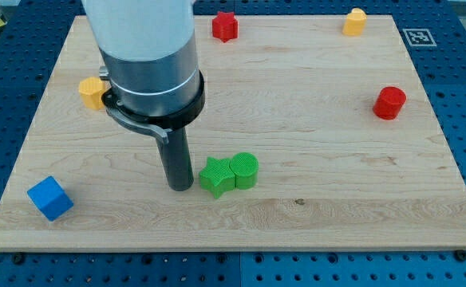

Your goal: Slightly move the green star to the bottom right

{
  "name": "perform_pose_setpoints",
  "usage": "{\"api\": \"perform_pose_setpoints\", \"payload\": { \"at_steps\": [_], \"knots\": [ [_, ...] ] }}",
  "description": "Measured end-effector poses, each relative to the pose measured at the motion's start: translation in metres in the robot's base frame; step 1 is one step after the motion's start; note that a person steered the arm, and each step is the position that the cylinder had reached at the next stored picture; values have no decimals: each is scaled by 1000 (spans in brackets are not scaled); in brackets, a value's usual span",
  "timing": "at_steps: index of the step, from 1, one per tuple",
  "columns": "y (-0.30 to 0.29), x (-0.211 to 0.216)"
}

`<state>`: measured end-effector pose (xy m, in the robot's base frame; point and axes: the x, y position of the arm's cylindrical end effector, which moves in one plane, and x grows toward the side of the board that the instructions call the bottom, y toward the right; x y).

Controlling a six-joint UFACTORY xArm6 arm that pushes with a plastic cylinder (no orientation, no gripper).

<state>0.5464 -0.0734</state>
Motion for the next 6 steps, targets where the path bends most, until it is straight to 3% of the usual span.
{"api": "perform_pose_setpoints", "payload": {
  "at_steps": [3,6],
  "knots": [
    [0,-6],
    [59,12]
  ]
}}
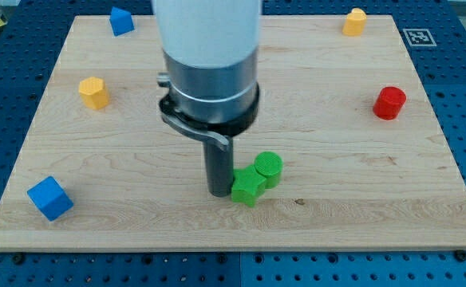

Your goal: Slightly move the green star to the bottom right

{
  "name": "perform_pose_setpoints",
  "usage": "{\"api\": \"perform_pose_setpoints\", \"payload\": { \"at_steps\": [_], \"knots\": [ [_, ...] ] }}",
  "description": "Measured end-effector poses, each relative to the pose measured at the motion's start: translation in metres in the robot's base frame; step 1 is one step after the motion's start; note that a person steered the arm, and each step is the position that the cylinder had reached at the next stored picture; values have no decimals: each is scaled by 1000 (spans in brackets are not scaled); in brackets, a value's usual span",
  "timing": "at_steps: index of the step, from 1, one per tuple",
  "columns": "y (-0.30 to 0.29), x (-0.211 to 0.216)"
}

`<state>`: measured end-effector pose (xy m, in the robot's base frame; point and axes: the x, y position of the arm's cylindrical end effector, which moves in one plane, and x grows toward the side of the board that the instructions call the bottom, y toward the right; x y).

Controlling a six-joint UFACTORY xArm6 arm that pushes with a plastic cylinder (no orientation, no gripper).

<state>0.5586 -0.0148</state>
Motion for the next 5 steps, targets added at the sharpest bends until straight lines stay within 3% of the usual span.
{"api": "perform_pose_setpoints", "payload": {
  "at_steps": [2,5],
  "knots": [
    [15,20],
    [11,10]
  ]
}}
